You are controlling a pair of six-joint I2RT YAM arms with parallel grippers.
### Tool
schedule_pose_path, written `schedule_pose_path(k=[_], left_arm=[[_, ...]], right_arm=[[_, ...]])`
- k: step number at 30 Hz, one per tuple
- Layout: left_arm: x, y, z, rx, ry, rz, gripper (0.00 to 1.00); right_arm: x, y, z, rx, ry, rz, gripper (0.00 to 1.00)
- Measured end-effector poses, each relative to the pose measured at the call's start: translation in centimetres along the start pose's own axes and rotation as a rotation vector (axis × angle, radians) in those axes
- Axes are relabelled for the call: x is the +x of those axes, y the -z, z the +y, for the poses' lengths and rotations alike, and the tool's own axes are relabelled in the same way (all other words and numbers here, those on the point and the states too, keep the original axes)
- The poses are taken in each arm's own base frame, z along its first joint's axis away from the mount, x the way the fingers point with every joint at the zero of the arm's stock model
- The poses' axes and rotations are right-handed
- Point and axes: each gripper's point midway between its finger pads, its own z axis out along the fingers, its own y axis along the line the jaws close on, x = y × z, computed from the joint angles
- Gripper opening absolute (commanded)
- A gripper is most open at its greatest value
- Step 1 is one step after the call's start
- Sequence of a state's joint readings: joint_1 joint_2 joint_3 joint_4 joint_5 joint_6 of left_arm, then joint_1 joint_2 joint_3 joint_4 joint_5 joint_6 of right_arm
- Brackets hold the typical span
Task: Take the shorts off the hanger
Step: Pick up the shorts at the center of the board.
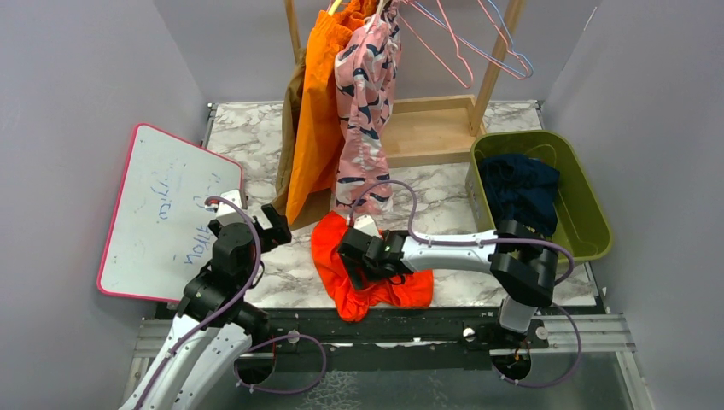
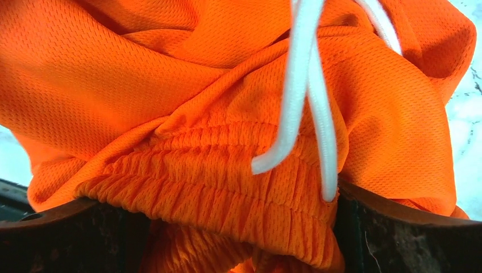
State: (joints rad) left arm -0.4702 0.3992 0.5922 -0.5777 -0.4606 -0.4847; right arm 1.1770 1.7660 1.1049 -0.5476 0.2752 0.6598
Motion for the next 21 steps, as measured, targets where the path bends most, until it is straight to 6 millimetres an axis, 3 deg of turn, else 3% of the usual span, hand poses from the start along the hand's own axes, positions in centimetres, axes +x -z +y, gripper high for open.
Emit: schedule_pose_path(k=[4,12,21], left_arm=[[0.0,0.0,0.0,0.000,0.000,0.000,0.99],[0.0,0.0,0.0,0.000,-0.004,0.000,0.99],[0.1,-0.1,0.0,0.000,-0.010,0.006,0.99]], right_arm=[[0.7,-1.0,-0.7,0.070,0.046,-0.003,0.59],[-0.1,-1.1,-1.5,0.104,0.028,-0.065,0.03],[-0.7,1.0,-2.6,0.066,-0.031,-0.168,0.01]])
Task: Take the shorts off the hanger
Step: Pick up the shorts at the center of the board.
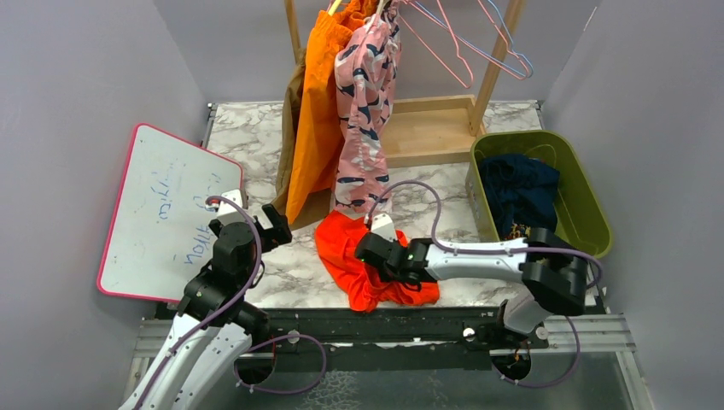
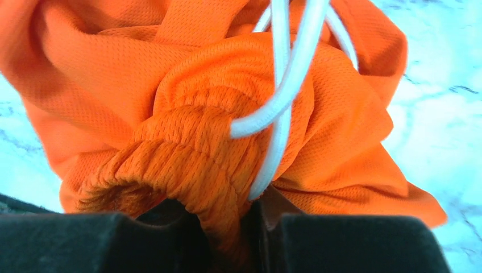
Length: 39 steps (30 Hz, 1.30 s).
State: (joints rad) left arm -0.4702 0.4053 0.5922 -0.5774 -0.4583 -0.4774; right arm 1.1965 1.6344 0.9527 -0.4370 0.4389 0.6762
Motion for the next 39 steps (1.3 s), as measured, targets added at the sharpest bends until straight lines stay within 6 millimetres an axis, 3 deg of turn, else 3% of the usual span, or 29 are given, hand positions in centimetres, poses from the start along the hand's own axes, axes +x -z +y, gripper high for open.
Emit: schedule_pose_path(k=[3,9,13,29,39], left_arm=[[0.0,0.0,0.0,0.001,0.000,0.000,0.99],[0.1,0.0,0.0,0.000,-0.002,0.003,0.99],[0.2,-0.1,0.0,-0.002,-0.004,0.008,0.99],[0.4,-0.3,0.0,-0.004,-0.011,0.020,0.99],[0.5,-0.3,-0.2,0.003,-0.013,0.027,0.99]], right_arm=[[-1.0,1.9,-1.1,-0.012,-0.016,-0.051,0.01],[-6.9,7.6,-3.4,-0.060,-0.141,-0.262,0.01],[-9.3,10.8,-6.1,-0.045,-0.214,-0.376,0.01],[-10.4,18.4,-15.5,0.210,-0.325,-0.553,0.01],[-15.1,25.1,-20.4,0.443,-0.280,-0.762,0.01]])
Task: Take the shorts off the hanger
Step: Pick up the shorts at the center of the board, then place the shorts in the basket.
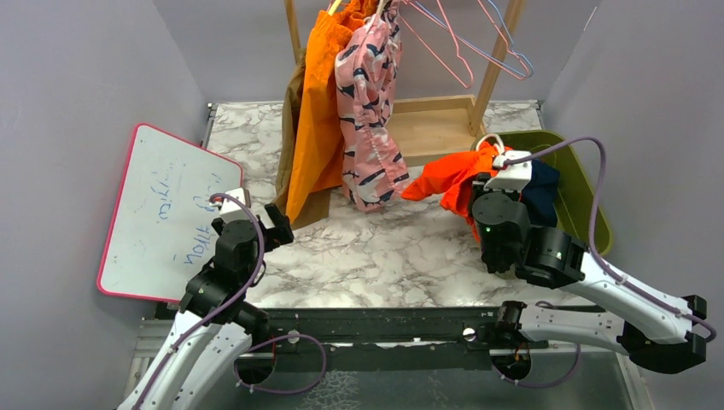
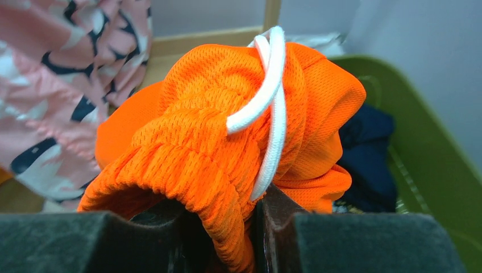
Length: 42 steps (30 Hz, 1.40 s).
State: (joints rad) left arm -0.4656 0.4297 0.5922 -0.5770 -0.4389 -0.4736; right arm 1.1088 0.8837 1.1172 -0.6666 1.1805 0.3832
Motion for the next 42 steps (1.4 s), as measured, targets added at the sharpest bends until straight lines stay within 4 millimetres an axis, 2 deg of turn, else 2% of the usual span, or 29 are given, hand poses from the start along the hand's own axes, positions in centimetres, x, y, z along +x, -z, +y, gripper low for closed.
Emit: schedule_pose_path(k=[6,11,16,18,20,24,30,33,35,37,39,42], left_arm=[[0.0,0.0,-0.1,0.004,0.000,0.002,0.99],[0.1,0.0,-0.1,0.006,-0.002,0.004,0.99],[0.0,0.0,-0.2,0.012,-0.003,0.003,0.99],[0.0,0.0,-0.3,0.013,-0.004,0.002,0.99],[0.0,0.0,-0.2,0.013,-0.004,0.001,0.99],[0.0,0.0,-0.3,0.015,-0.004,0.001,0.99],[0.0,0.0,-0.5,0.026,-0.003,0.003,0.99],[-0.1,0.0,-0.7,0.036,-0.005,0.003,0.99],[0.0,0.0,-0.8,0.041,-0.008,0.005,0.99],[0.0,-0.1,-0.9,0.046,-0.010,0.010,0.99],[0.1,-0.1,-0.9,0.049,-0.012,0.011,0.99],[0.1,-0.1,-0.9,0.050,-0.014,0.010,0.99]], right_arm=[[-4.1,-0.7,-2.4,0.117,0.076,-0.103,0.01],[-5.8,-2.6,-4.6,0.246,0.139,-0.123,0.01],[-7.1,-6.6,-8.4,0.384,0.115,-0.043,0.01],[-7.1,-7.0,-10.6,0.434,0.089,-0.014,0.01],[-7.4,-6.5,-12.1,0.470,0.068,0.000,0.01],[-8.2,-4.3,-13.7,0.497,0.015,-0.006,0.01],[-8.6,1.6,-18.5,0.588,-0.056,-0.077,0.01],[-7.8,3.9,-20.5,0.646,-0.084,-0.104,0.01],[-6.8,3.8,-20.6,0.659,-0.088,-0.081,0.01],[-5.0,2.4,-19.5,0.646,-0.061,-0.021,0.01],[-2.4,0.0,-17.7,0.617,-0.018,0.064,0.01],[2.7,-3.3,-14.9,0.560,0.054,0.208,0.01]])
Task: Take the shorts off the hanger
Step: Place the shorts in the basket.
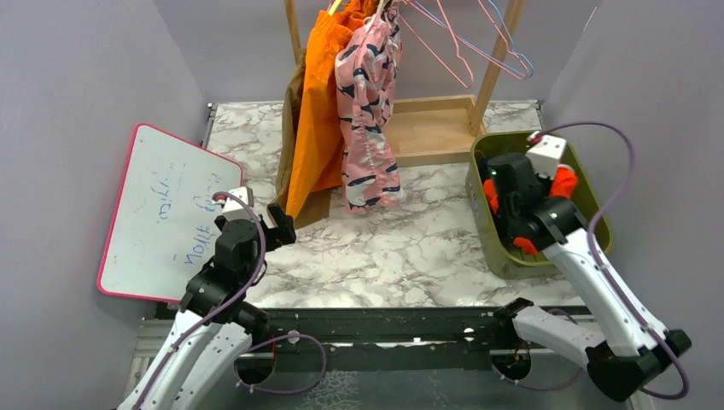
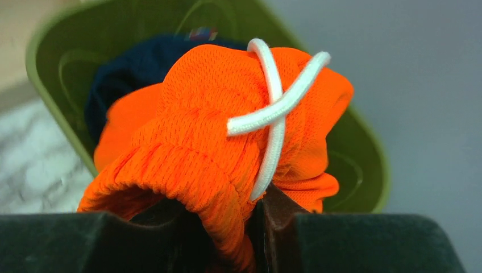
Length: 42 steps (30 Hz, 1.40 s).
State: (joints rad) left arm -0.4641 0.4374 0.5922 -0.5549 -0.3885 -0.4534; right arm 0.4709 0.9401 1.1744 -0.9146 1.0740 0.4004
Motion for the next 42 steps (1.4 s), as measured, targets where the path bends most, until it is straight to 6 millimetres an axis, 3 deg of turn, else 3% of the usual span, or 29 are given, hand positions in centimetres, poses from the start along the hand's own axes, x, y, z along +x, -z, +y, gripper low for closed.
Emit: schedule_pose_path(k=[3,5,9,16,18,23,26,30,42], left_arm=[[-0.2,0.1,0.0,0.004,0.001,-0.008,0.99],[-0.3,0.2,0.0,0.006,0.004,-0.013,0.99],[-0.4,0.3,0.0,0.009,0.006,-0.018,0.99],[-0.5,0.3,-0.1,0.013,0.008,-0.022,0.99],[-0.5,0.3,-0.1,0.013,0.008,-0.021,0.99],[-0.5,0.3,-0.2,0.014,0.008,-0.021,0.99],[-0.5,0.3,-0.1,0.013,0.008,-0.021,0.99],[-0.4,0.3,-0.2,0.014,0.007,-0.021,0.99],[-0.4,0.2,-0.2,0.013,0.007,-0.019,0.99]], right_arm=[[4.5,-1.4,3.4,-0.054,0.081,0.115,0.02],[6.5,-2.1,4.1,-0.067,0.089,0.170,0.02],[8.9,-4.3,3.3,-0.030,0.001,0.260,0.02],[12.6,-7.8,-0.2,0.083,-0.202,0.384,0.03],[13.3,-8.3,-0.9,0.110,-0.244,0.401,0.10],[14.6,-8.8,-1.2,0.128,-0.292,0.425,0.48],[14.5,-8.7,-1.2,0.125,-0.306,0.416,0.54],[13.5,-8.3,-1.5,0.122,-0.328,0.398,0.55],[4.4,-5.8,-3.2,0.080,-0.443,0.252,0.57]])
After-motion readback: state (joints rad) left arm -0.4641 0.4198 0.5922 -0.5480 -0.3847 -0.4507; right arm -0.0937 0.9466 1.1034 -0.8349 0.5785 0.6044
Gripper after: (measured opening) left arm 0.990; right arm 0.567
